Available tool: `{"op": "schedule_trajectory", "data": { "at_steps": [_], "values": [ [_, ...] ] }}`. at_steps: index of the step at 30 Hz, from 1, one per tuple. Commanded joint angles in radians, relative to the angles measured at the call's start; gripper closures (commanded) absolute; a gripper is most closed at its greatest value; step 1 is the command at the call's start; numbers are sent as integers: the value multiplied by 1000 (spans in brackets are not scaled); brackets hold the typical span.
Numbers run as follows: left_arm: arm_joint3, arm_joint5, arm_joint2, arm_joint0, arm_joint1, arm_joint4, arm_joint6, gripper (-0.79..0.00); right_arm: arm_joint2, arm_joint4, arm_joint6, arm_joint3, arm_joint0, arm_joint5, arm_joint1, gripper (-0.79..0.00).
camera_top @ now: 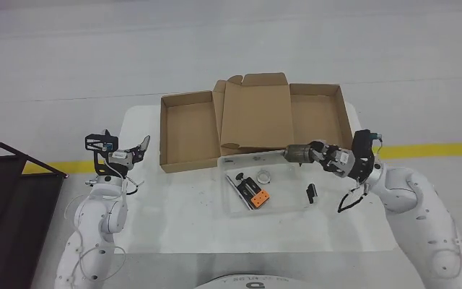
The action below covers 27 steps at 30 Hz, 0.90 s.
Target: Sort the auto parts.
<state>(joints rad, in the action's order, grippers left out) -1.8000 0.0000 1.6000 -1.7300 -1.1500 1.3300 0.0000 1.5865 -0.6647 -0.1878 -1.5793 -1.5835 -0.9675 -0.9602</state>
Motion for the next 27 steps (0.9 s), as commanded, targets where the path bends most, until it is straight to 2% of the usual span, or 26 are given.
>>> {"op": "schedule_trajectory", "data": {
  "at_steps": [1, 6, 9, 15, 18, 27],
  "values": [
    [0, 0, 0, 0, 0, 0, 0, -785, -7, 49, -14, 16, 13, 34, -1, 0],
    [0, 0, 0, 0, 0, 0, 0, -785, -16, 142, -69, 95, 66, 152, -2, 0],
    [0, 0, 0, 0, 0, 0, 0, -785, -12, 117, -104, 123, 92, 399, -6, 0],
    [0, 0, 0, 0, 0, 0, 0, -785, -51, 98, -183, 230, 191, 639, -15, 0],
    [0, 0, 0, 0, 0, 0, 0, -785, -83, 78, -188, 290, 245, 725, -23, 0],
    [0, 0, 0, 0, 0, 0, 0, -785, -140, 52, -208, 347, 314, 770, -37, 0]
  ]
}}
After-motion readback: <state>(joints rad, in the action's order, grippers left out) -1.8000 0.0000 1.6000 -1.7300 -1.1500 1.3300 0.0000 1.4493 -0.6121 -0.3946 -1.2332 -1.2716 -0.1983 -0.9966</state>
